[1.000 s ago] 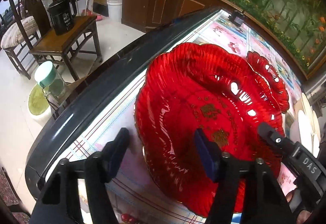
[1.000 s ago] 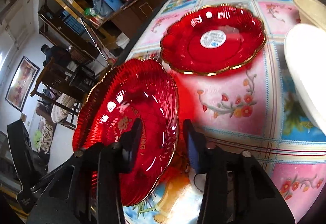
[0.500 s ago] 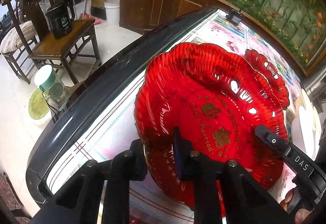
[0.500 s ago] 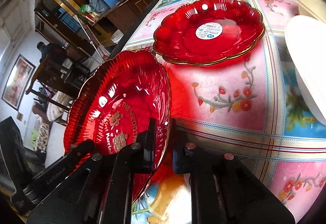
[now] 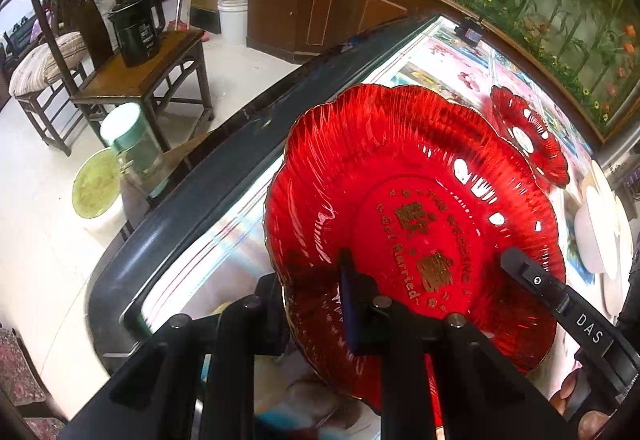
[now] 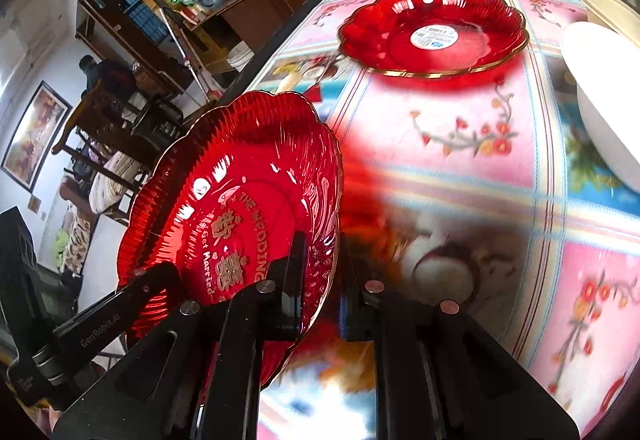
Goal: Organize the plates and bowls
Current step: 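Lift the large red plate with the right gripper while the left gripper moves toward the small red plate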
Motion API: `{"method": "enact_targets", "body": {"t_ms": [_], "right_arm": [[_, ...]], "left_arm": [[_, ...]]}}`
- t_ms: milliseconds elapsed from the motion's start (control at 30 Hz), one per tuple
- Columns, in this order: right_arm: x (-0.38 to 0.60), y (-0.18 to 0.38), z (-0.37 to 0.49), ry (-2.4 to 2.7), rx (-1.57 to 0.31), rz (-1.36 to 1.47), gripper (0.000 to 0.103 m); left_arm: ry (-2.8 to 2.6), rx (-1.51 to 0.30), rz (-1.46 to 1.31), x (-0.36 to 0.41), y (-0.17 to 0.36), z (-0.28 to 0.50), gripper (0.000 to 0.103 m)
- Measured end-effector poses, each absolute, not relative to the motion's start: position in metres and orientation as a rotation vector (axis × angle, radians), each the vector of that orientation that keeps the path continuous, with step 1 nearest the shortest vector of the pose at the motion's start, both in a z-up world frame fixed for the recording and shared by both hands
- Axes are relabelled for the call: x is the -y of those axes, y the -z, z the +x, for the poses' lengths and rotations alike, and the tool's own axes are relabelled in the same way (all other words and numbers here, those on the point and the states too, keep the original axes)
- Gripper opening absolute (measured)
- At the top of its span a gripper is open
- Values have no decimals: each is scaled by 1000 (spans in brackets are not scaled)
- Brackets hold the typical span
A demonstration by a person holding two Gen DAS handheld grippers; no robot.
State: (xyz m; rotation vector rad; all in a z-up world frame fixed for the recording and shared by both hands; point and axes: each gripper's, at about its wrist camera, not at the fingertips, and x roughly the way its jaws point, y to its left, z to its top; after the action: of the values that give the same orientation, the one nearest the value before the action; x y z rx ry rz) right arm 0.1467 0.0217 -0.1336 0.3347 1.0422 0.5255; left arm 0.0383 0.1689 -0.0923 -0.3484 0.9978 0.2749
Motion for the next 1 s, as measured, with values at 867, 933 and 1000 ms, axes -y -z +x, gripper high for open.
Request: {"method": "enact_targets", "body": {"t_ms": [867,933,1000], "right_arm": [[63,114,110,-525,-865,517,45],[78,117,110,-510,-864,557,45],[87,118,112,-498,-863,585,45]], "left_arm": [[-538,-725,-120,-162,42,-59,77],[-528,-681,-120,-154,28,-64,77],[-460,-636,-130,-141,13,-65,81]]}}
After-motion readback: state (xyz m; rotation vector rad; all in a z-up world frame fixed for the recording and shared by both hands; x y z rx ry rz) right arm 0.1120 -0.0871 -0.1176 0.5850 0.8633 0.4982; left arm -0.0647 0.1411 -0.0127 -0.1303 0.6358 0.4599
